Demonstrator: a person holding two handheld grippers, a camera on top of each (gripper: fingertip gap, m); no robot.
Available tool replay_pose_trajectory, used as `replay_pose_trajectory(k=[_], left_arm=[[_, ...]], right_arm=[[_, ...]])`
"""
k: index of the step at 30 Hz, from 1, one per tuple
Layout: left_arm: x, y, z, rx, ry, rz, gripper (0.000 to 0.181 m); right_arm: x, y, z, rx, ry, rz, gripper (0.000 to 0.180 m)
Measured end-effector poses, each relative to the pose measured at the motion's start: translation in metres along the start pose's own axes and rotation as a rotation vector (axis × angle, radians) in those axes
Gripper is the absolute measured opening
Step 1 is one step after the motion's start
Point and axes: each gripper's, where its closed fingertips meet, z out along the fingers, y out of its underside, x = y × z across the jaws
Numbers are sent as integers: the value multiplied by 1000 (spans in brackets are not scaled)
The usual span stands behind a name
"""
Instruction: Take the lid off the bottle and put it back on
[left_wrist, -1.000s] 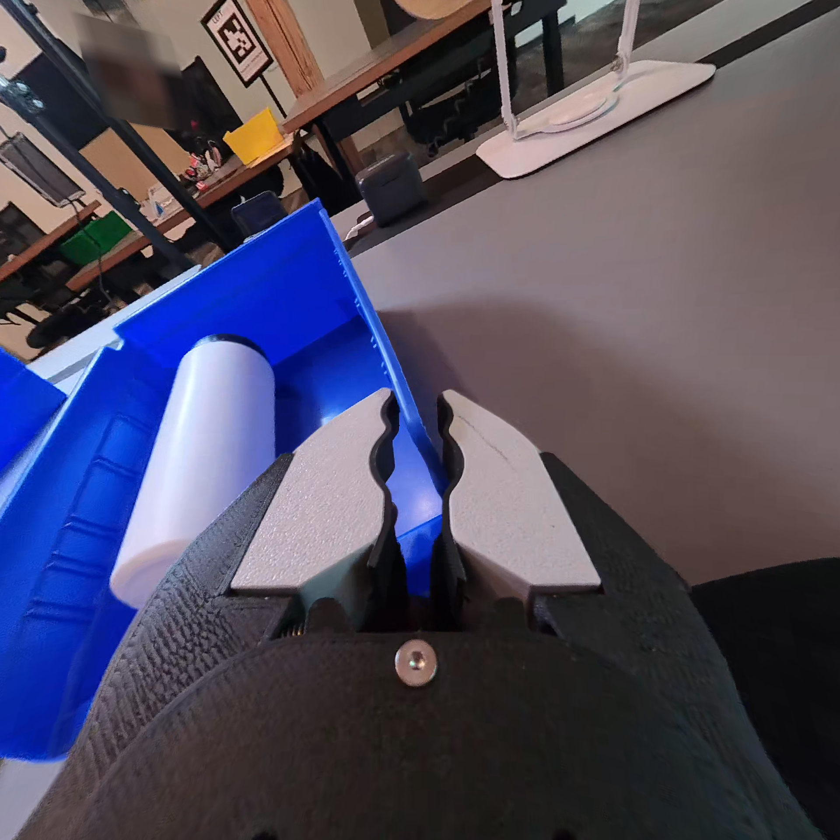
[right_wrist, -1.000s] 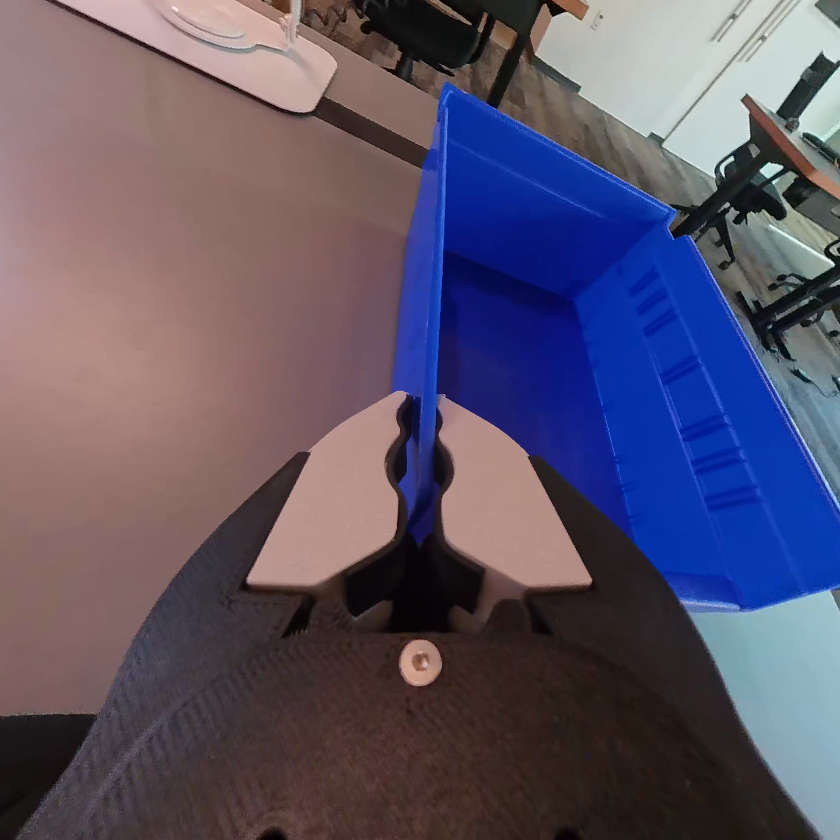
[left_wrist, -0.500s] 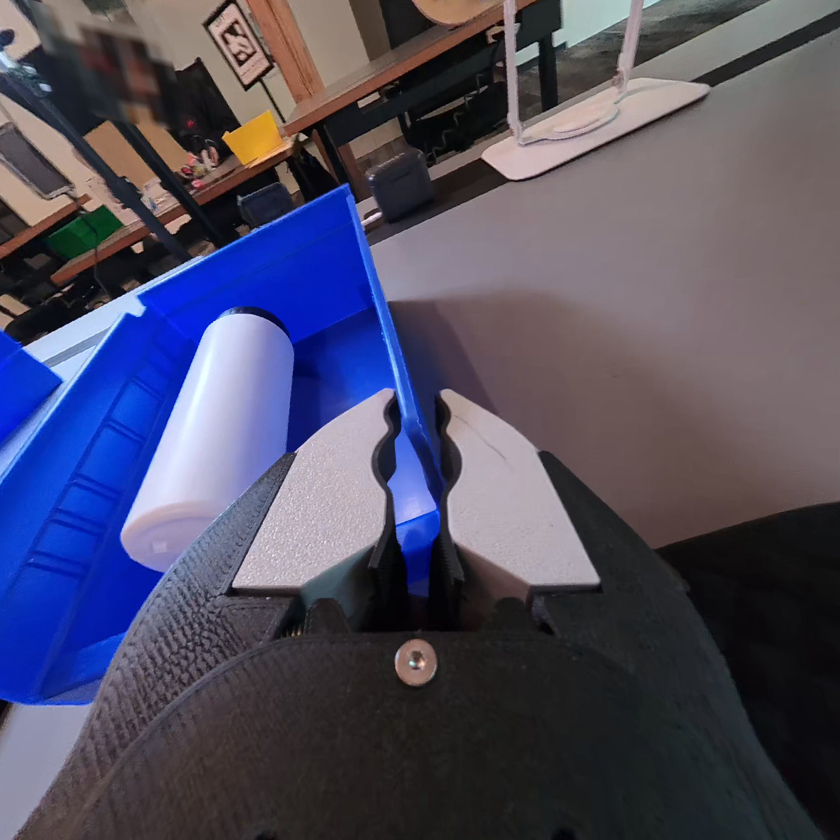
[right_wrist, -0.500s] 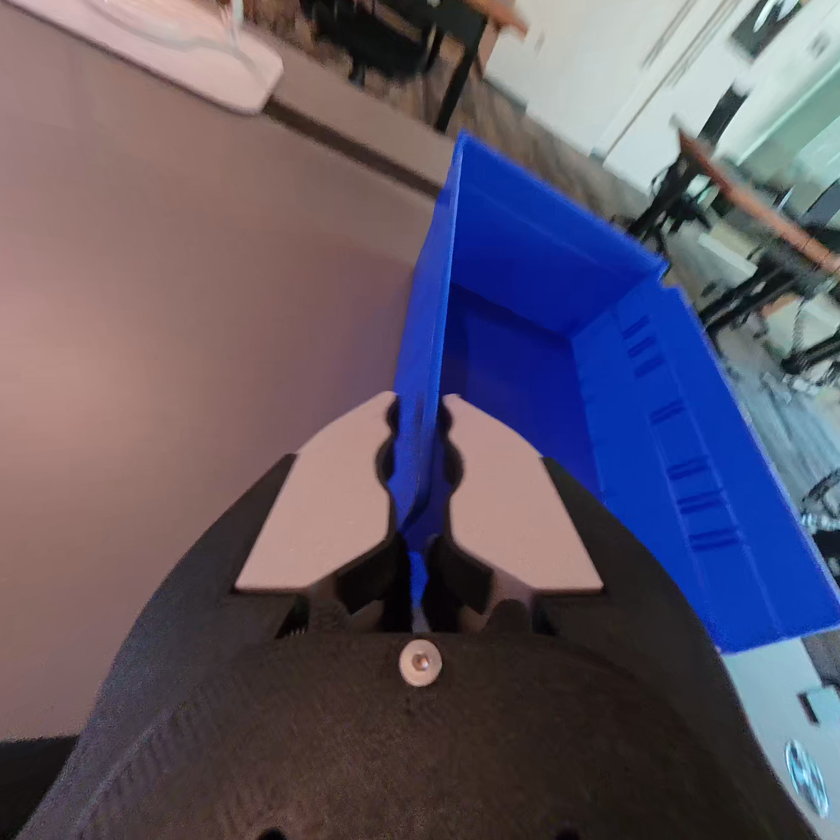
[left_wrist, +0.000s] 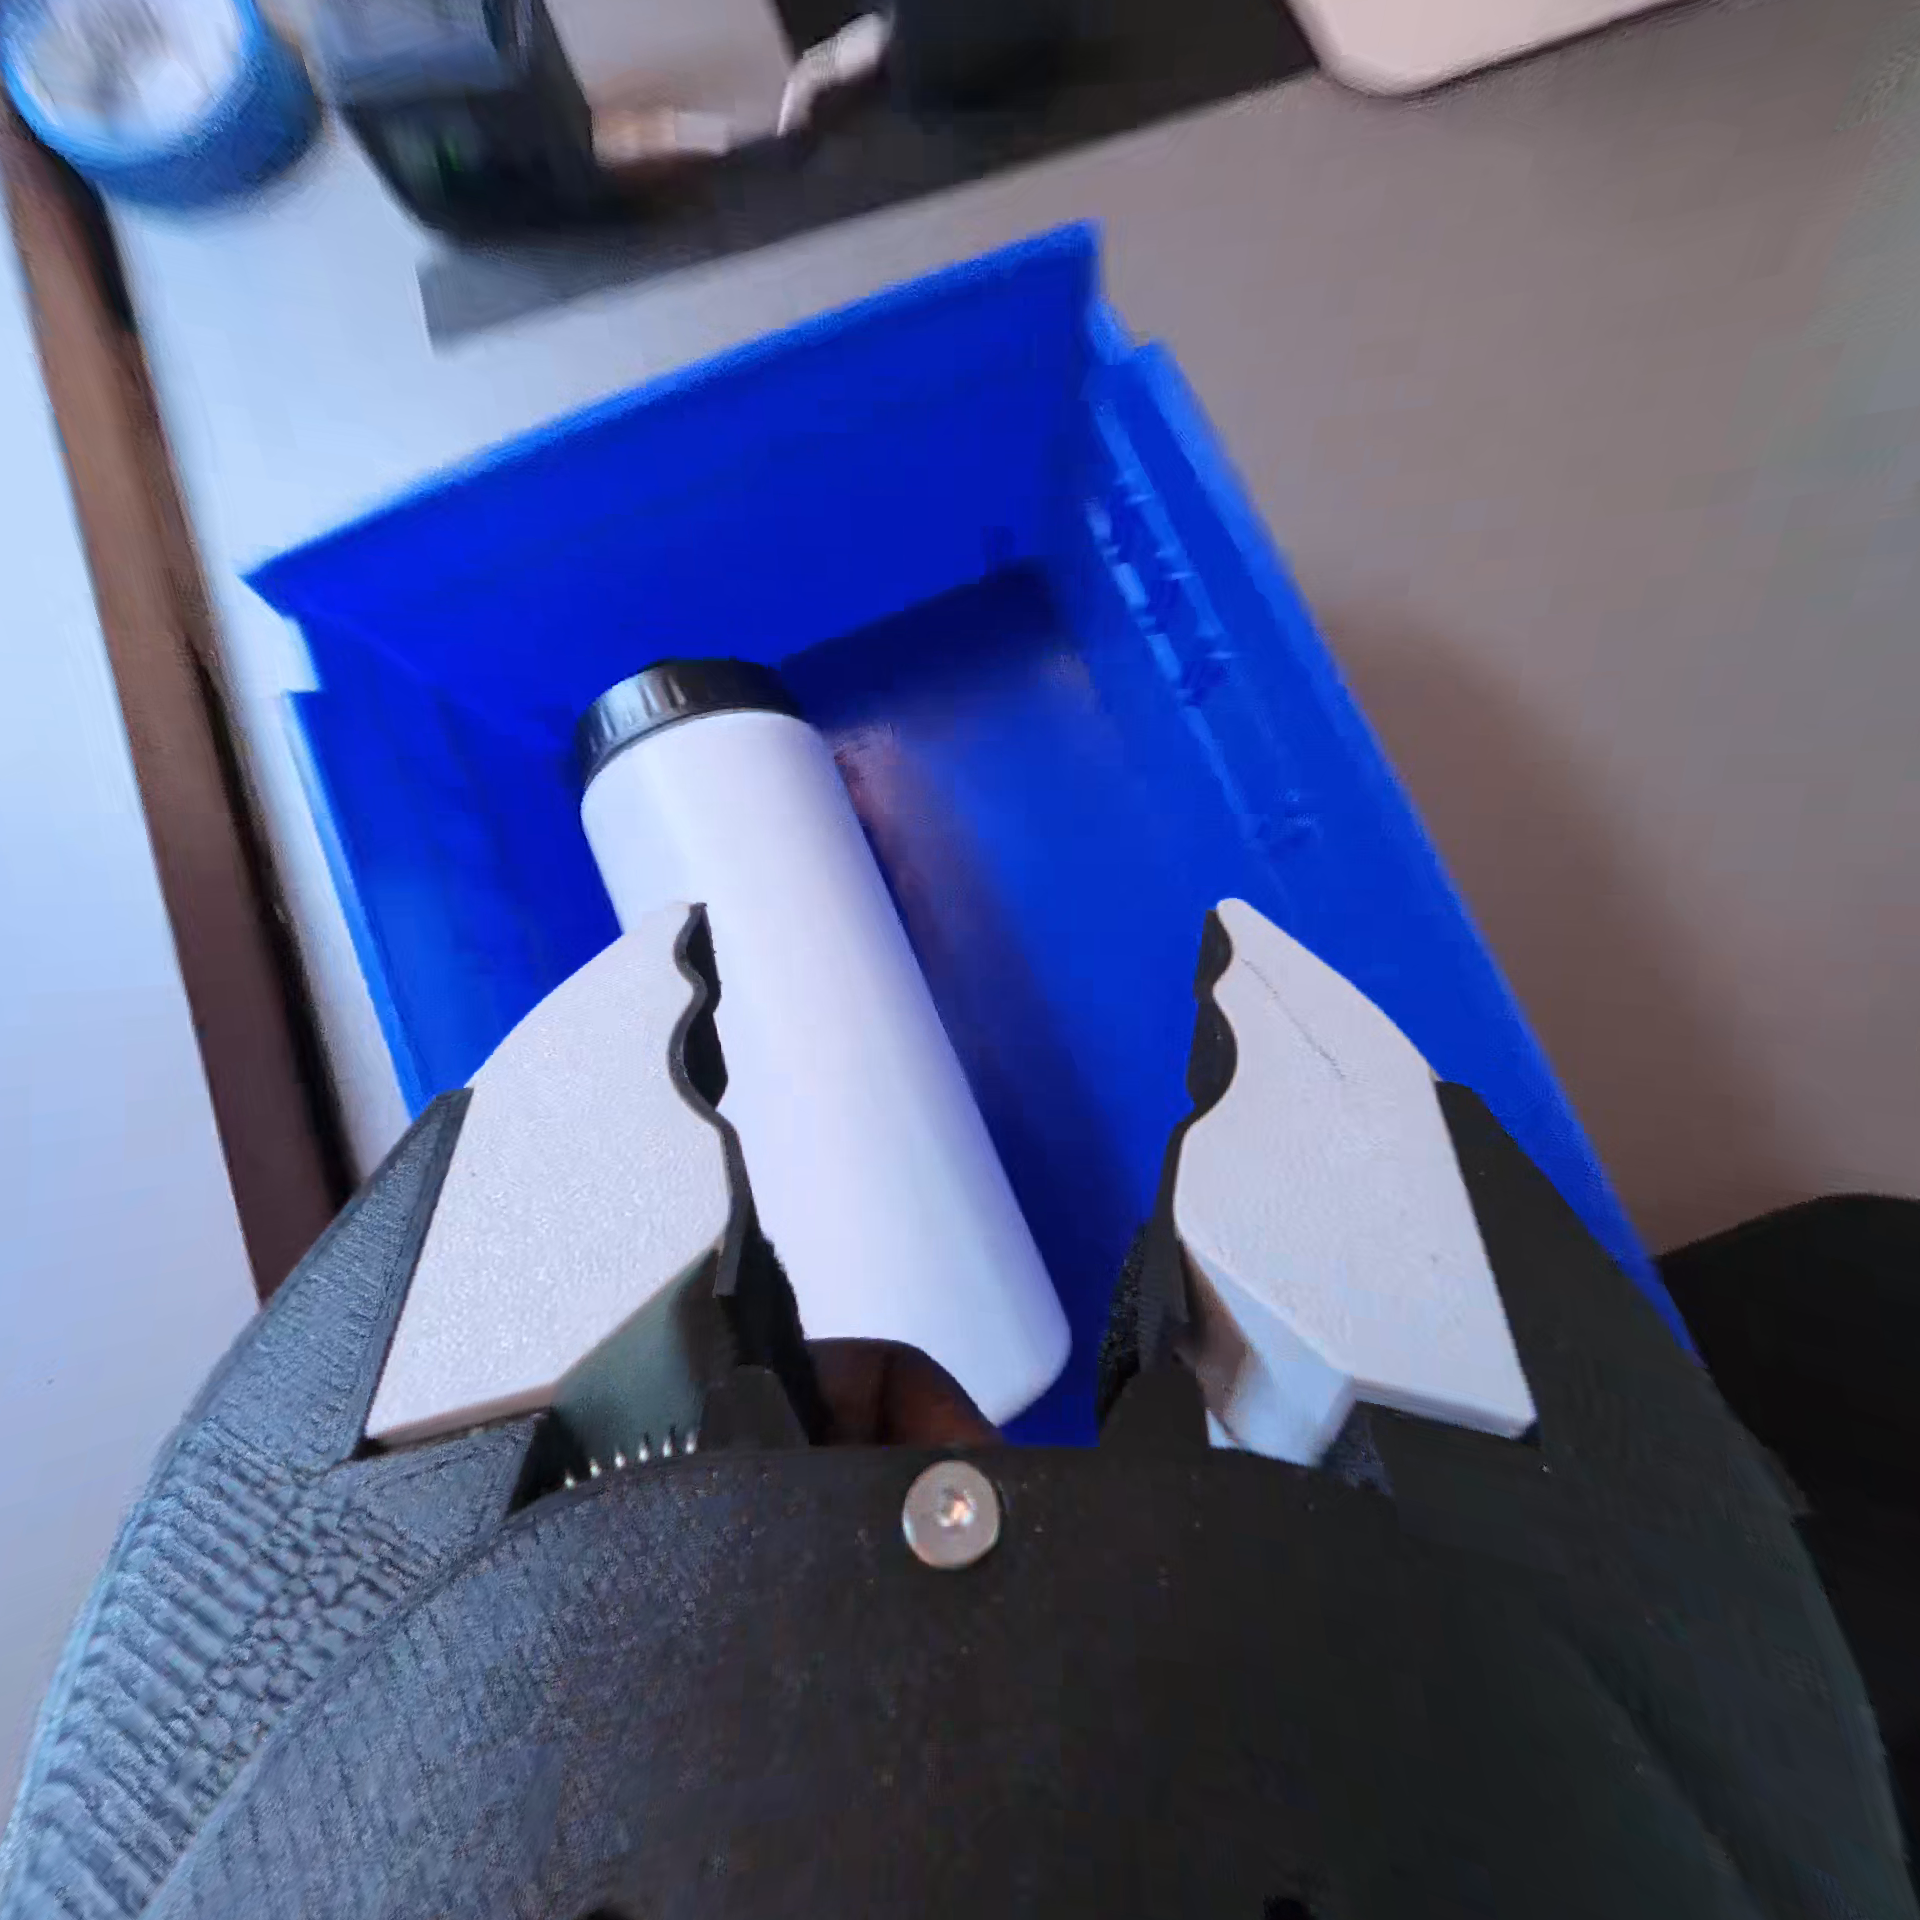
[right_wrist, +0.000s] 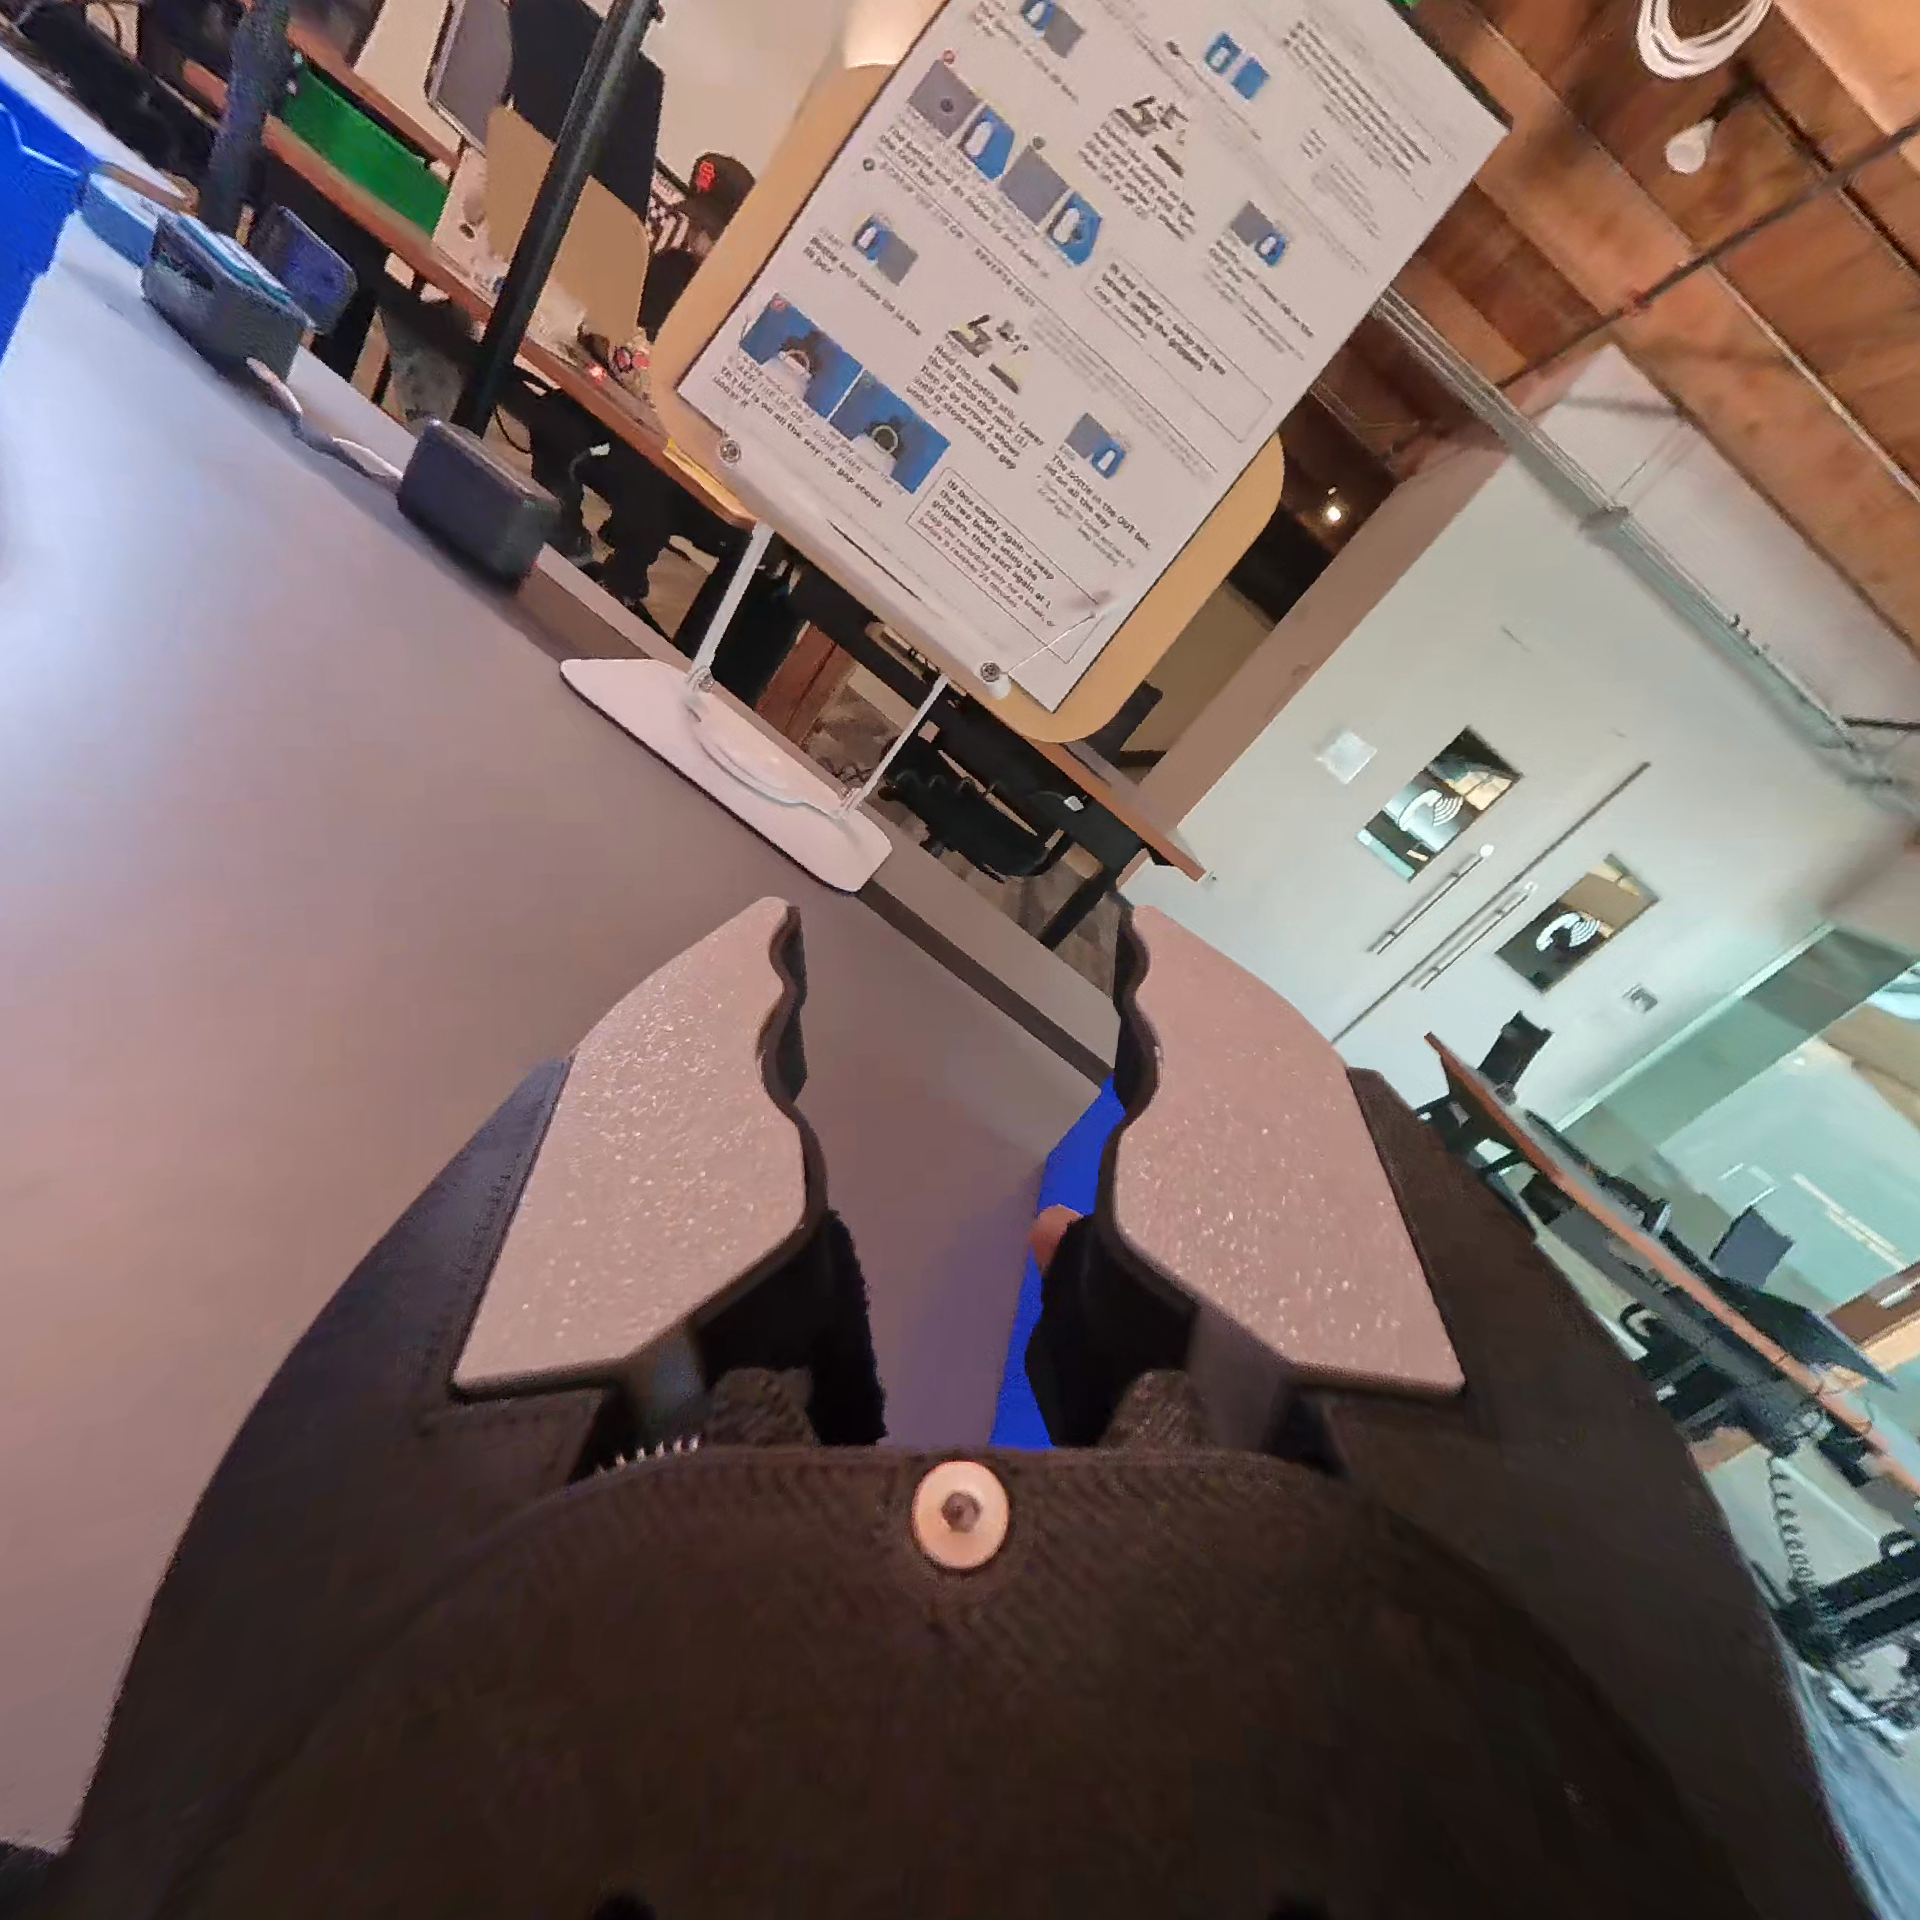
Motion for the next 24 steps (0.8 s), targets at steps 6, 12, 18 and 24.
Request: replay_pose_trajectory(k=[6, 12, 18, 24], left_arm=[[-71, 32, 68, -472, -108, -46, 97], [-71, 58, 88, -691, -126, 88, 91], [-52, 46, 78, -594, -114, 209, 88], [-33, -16, 14, -191, -192, 258, 86]], right_arm=[[6, 3, -2, 21, 0, 58, 52], [9, 15, 0, -1, -19, 116, 50], [8, 18, 0, -12, -22, 84, 47], [6, 18, 1, -11, -28, 85, 46]])
